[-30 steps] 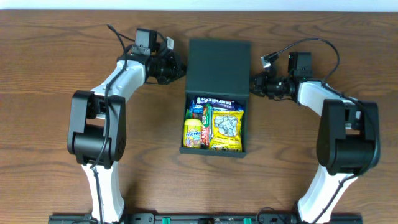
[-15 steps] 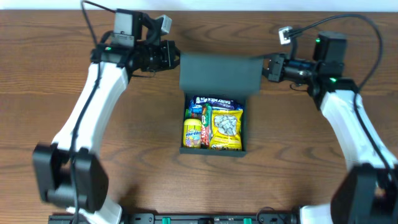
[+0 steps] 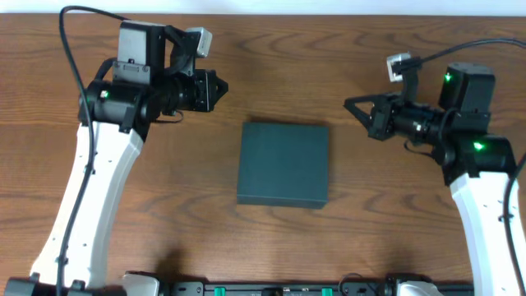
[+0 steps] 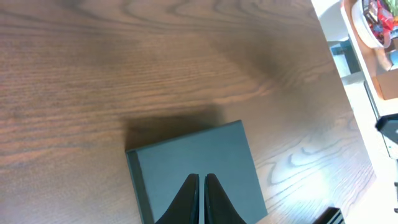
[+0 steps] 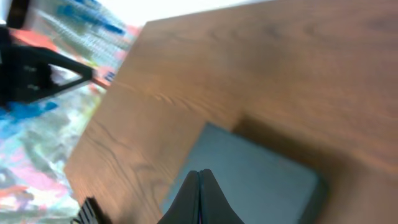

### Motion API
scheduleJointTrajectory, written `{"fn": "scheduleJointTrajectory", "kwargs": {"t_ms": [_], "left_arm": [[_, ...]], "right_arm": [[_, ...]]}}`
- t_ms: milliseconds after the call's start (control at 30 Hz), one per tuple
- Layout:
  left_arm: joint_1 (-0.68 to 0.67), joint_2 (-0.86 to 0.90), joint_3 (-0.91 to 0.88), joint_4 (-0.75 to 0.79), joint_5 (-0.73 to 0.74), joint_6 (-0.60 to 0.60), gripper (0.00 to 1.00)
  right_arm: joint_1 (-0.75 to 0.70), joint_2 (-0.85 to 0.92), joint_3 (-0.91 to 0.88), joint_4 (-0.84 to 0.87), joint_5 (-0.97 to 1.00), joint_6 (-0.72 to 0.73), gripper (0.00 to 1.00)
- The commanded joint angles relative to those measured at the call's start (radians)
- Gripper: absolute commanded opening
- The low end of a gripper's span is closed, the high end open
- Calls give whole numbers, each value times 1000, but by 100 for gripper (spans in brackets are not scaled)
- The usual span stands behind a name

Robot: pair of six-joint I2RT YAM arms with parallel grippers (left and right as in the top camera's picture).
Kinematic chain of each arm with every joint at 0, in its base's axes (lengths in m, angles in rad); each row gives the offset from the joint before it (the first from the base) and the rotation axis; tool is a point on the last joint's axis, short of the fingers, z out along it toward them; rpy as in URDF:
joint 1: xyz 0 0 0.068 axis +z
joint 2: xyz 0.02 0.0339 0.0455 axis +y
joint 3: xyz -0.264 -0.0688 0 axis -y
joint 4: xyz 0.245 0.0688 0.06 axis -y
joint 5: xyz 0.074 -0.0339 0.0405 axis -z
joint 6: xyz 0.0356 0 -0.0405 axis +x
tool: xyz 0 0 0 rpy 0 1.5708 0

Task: Pack container

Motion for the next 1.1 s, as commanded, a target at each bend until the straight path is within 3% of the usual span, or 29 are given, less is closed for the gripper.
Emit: {"fn": "scheduleJointTrajectory", "kwargs": {"t_ms": [0, 233, 433, 633, 800, 833, 867, 900, 933, 967, 1067], "left_arm": [[-2, -29, -107, 28, -19, 11, 6], [-2, -43, -422, 192, -18, -68, 6], [-3, -142, -564, 132, -18, -72, 6], [-9, -645, -807, 126, -31, -86, 6], [-9, -1039, -977, 121, -88, -150, 6], [-9, -1090, -1000, 121, -105, -169, 6], [-9, -1125, -1016, 121, -117, -172, 6], [-9, -1150, -1027, 120, -126, -173, 26], [-9, -1167, -1033, 119, -128, -174, 59], [-9, -1176, -1035, 117, -127, -174, 95], [-9, -1174, -1034, 106, -126, -174, 95]], "right_arm": [[3, -2, -2, -68, 158, -39, 1], [-1, -3, -156, -76, 208, -40, 1], [1, -75, -253, -185, 206, -96, 2], [1, -487, -431, -202, 203, -109, 2], [1, -823, -569, -187, 203, -33, 2], [1, -867, -584, -188, 203, -17, 22], [1, -899, -594, -188, 203, 6, 49], [1, -921, -600, -188, 203, 31, 90], [1, -936, -602, -188, 204, 52, 99], [1, -947, -603, -188, 203, 76, 99], [1, -946, -603, -196, 203, 90, 99]]}}
